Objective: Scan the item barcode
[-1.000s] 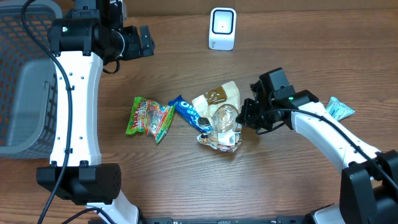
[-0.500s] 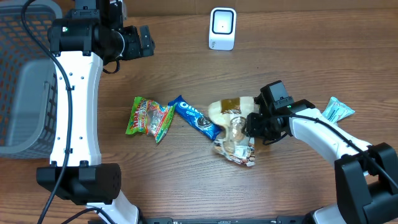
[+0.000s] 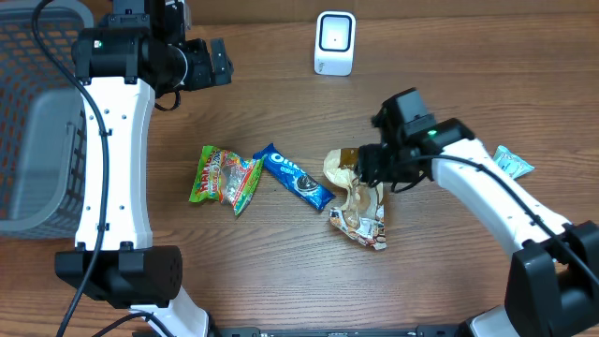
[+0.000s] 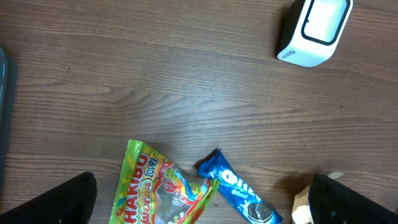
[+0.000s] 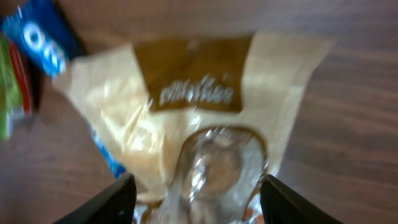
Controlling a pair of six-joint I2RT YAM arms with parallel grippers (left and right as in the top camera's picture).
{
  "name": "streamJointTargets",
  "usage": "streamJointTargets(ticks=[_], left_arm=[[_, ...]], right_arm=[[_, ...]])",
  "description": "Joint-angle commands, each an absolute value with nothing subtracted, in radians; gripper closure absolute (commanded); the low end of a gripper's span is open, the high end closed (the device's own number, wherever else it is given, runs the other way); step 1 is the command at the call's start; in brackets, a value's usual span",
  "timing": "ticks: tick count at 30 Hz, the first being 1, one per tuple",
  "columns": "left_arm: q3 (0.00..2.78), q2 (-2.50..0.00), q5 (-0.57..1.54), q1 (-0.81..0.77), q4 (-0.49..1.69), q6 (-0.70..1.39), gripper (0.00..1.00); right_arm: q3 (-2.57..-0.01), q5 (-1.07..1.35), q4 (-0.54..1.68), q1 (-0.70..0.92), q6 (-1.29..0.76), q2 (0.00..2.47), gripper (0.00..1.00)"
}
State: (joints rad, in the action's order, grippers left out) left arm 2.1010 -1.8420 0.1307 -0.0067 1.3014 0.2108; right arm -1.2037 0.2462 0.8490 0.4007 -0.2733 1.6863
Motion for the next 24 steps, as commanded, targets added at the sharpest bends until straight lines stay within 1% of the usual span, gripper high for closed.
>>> streamJointTargets(ticks=[1,5,8,12,16,21,22,24], left_arm=[[2.110,-1.846,0.123,-0.014,1.301,0.214,0.00],[2.110,-1.846,0.123,-0.014,1.301,0.214,0.00],[2.110,-1.846,0.123,-0.014,1.301,0.214,0.00],[2.110,-1.846,0.123,-0.014,1.302,0.214,0.00],[2.110,-1.846,0.123,-0.014,1.301,0.214,0.00],[2.110,-1.846,0.123,-0.014,1.301,0.214,0.00],[2.110,-1.846,0.123,-0.014,1.302,0.214,0.00],[2.110,-1.846,0.123,-0.014,1.301,0.214,0.00]], right_arm=[[-1.211,0.224,0.875,0.476,-0.289,1.717,0.35],[-1.211,0.154,0.899,0.531,-0.337,1.758,0.34],[-1.209,0.146,0.904,0.544,-0.360,1.793,0.32],[-1.190,0.122,0.897,0.550,-0.368,1.846,0.33],[-1.191,0.086,0.896,0.550,-0.367,1.882,0.45],[-1.231,0.090,0.932,0.542,-0.390,1.881,0.46],[-1.262,0.089,0.976,0.537,-0.456,1.881,0.47],[-1.292,0.059,1.035,0.526,-0.612,1.881,0.56]])
